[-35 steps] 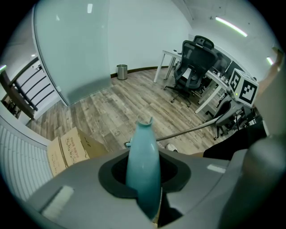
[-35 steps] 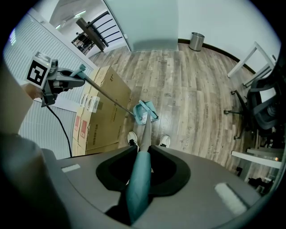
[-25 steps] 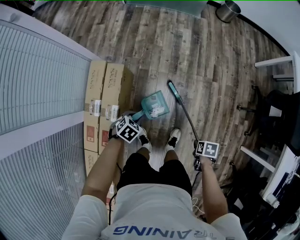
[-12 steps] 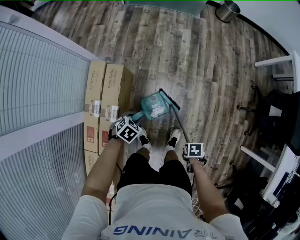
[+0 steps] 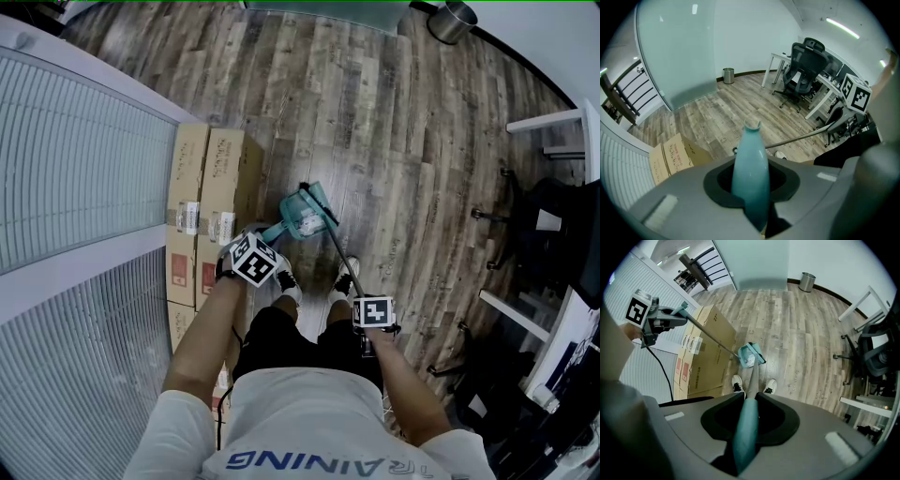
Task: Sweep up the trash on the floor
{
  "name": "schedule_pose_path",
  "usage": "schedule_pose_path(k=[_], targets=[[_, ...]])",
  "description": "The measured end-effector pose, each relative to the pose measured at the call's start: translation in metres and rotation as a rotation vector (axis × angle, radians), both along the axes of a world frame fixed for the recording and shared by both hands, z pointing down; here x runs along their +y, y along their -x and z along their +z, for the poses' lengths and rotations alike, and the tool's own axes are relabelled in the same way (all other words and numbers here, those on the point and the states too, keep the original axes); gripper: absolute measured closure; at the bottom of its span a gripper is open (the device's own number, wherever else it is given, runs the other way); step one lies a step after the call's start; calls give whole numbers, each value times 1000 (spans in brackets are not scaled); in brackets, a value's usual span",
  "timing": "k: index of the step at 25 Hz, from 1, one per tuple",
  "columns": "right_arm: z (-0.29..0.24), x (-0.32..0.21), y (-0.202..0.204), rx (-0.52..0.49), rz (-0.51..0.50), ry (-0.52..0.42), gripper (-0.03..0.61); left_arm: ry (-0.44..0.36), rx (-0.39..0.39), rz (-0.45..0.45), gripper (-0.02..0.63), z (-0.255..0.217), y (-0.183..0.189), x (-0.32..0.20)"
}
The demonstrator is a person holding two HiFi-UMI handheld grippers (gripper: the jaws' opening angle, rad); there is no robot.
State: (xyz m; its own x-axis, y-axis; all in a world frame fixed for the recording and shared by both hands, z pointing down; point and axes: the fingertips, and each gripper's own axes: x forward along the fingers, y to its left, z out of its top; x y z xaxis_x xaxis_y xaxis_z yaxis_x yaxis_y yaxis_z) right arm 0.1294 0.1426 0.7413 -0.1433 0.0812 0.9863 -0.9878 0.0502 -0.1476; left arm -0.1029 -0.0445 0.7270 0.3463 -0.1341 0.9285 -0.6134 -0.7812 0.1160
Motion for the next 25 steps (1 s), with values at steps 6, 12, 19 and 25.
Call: schedule_pose_path(k=[6,12,19,25], targets=[[-8,4,1,-18,-19,-4,474,2,6,-12,538,1,0,1],[-11,-5,-22,-39,58,-18,472,0,18,-33,535,2,4,1],[-14,-3,-47,-25,132,-36,472,-5,6,-28,537,2,5,0],[-18,-4,-61,-22,179,-63,472,-7,3,-31,539,3,6,1]])
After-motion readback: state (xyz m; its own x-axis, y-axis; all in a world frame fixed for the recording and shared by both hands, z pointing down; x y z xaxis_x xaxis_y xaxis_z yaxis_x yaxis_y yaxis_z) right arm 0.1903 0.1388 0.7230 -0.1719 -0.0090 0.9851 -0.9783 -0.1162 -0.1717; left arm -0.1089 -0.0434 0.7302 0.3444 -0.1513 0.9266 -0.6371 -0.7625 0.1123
